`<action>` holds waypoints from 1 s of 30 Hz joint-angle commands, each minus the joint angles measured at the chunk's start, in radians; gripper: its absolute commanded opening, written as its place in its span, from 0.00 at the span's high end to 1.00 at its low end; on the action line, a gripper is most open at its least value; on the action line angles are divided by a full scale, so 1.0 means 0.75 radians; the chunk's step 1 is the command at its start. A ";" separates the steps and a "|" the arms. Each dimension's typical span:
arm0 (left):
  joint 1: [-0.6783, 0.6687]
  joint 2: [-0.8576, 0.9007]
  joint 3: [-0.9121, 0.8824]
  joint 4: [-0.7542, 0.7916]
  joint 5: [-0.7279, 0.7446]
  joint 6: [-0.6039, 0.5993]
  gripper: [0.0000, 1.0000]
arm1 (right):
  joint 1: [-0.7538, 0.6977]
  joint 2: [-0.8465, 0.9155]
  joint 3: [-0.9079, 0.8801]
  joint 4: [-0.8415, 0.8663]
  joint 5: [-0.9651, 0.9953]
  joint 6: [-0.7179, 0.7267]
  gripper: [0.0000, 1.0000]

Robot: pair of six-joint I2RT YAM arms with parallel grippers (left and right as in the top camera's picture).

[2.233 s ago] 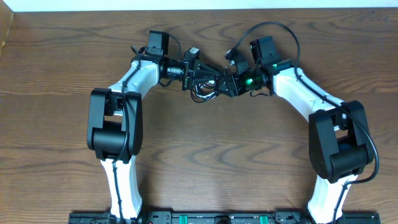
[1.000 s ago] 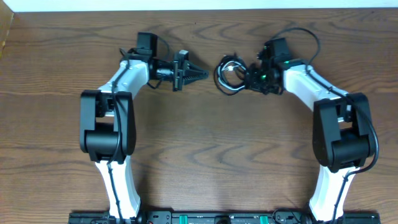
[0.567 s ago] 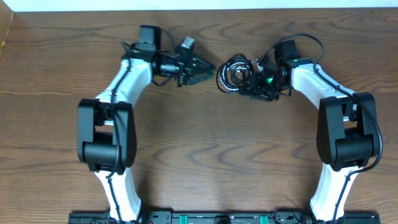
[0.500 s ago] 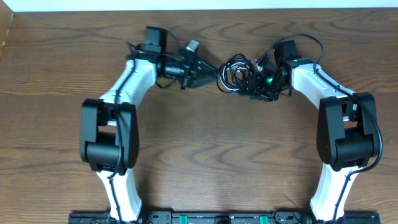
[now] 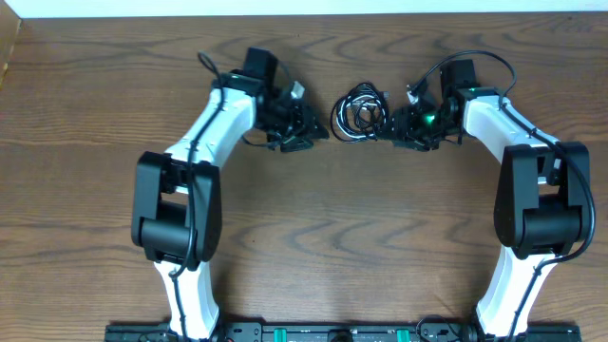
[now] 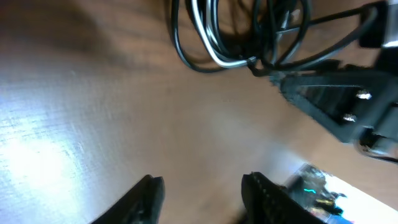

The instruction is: Untangle cables

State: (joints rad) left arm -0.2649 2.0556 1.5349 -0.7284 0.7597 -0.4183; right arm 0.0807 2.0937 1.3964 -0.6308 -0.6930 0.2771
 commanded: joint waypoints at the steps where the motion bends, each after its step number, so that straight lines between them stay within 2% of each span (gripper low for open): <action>1: -0.086 -0.017 0.034 0.058 -0.211 0.034 0.50 | 0.008 -0.029 0.001 0.036 0.018 -0.033 0.52; 7: -0.176 -0.008 0.033 0.148 -0.250 0.022 0.50 | 0.041 -0.029 0.001 0.166 0.027 -0.032 0.59; 11: -0.193 0.017 0.029 0.153 -0.311 -0.047 0.51 | 0.076 -0.029 0.001 0.210 0.100 -0.027 0.62; 15: -0.202 0.051 0.027 0.219 -0.301 -0.047 0.51 | 0.141 -0.028 0.000 0.214 0.342 -0.027 0.63; 20: -0.207 0.052 0.027 0.303 -0.267 -0.047 0.51 | 0.200 -0.028 0.000 0.229 0.483 -0.027 0.64; 27: -0.247 0.053 0.020 0.319 -0.303 -0.047 0.52 | 0.229 -0.027 0.000 0.238 0.498 -0.026 0.74; 28: -0.252 0.053 0.018 0.319 -0.322 -0.047 0.55 | 0.229 -0.027 0.000 0.237 0.497 -0.026 0.75; 30: -0.257 0.053 0.008 0.320 -0.341 -0.054 0.56 | 0.229 -0.027 0.000 0.236 0.497 -0.026 0.79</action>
State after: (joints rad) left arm -0.4454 2.0781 1.5372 -0.4896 0.5423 -0.4496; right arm 0.2493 2.0911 1.3964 -0.4507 -0.3565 0.2668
